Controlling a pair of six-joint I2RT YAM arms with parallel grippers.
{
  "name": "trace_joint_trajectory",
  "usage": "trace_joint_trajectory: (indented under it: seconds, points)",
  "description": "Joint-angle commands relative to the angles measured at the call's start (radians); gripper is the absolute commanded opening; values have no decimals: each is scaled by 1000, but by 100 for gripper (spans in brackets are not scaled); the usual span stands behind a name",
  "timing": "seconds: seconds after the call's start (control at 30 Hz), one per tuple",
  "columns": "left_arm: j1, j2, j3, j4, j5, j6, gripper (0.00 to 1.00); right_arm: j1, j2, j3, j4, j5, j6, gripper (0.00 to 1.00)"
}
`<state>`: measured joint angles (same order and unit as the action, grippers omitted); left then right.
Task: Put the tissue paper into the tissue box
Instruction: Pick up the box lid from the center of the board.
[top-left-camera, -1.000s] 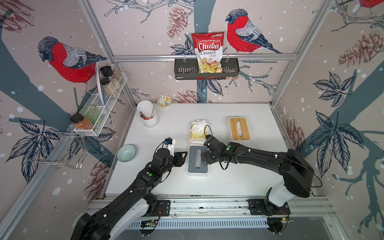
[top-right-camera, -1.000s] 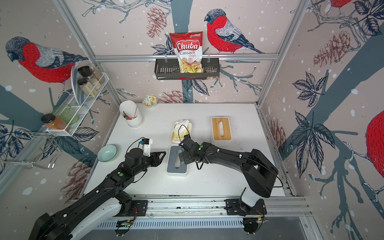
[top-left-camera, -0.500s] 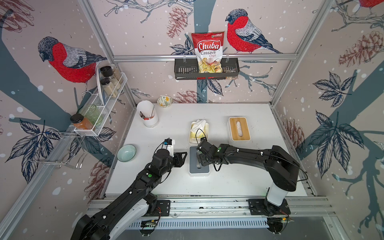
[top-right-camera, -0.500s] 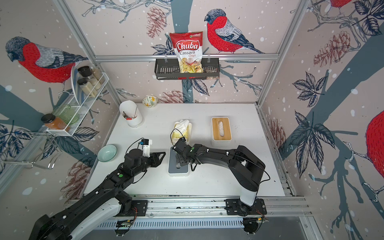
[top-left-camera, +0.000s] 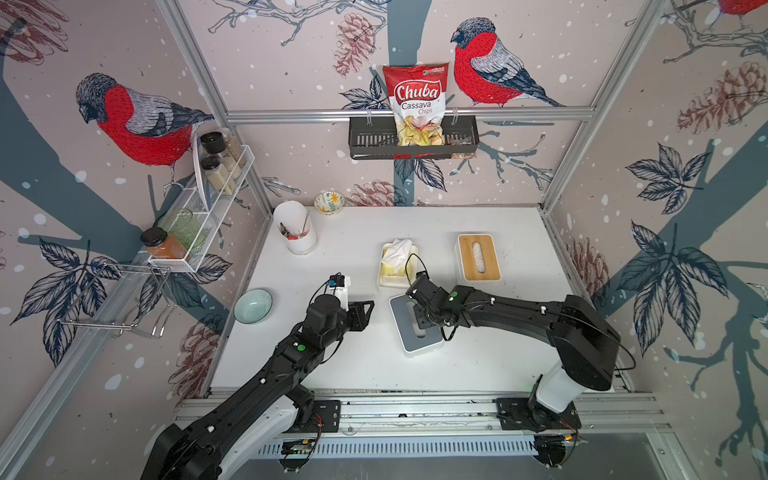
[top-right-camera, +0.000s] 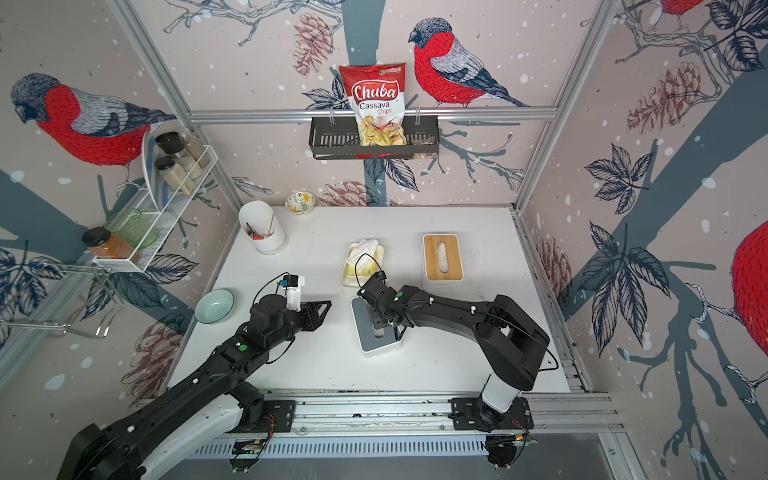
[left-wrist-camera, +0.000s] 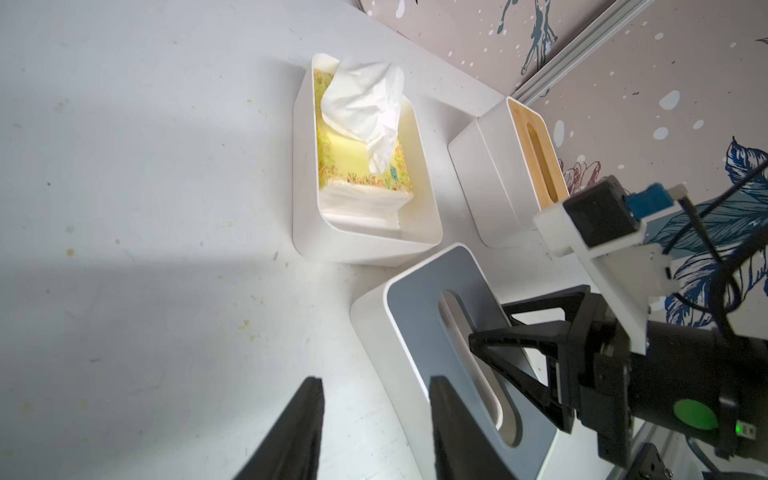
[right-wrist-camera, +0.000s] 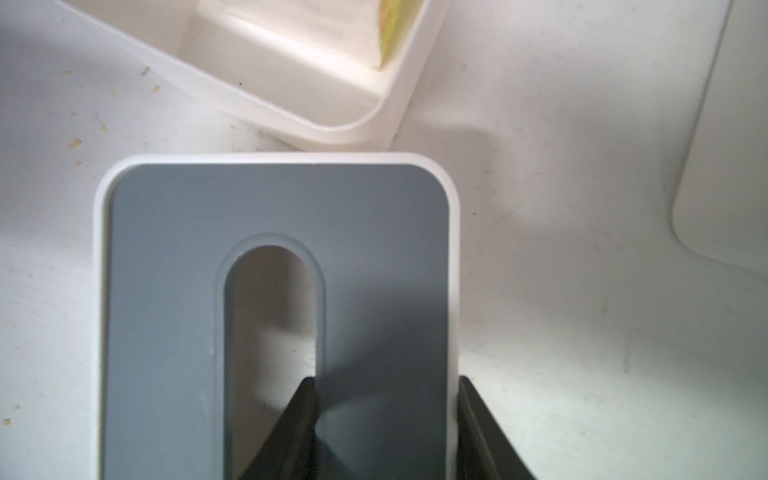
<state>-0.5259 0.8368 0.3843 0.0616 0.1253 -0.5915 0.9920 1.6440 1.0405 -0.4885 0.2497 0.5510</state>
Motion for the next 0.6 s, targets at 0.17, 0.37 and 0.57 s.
trace_joint_trajectory:
  seconds: [0.17, 0.37, 0.57]
  points:
    - [73, 214, 187, 174, -49, 87, 40, -92, -133, -88, -5, 12, -35, 39]
    - [192, 402, 283, 337, -14, 47, 38, -178, -266, -94, -4, -12, -80, 38]
    - [234, 538, 281, 512, 10, -15, 36, -269, -298, 28, 55, -62, -111, 36]
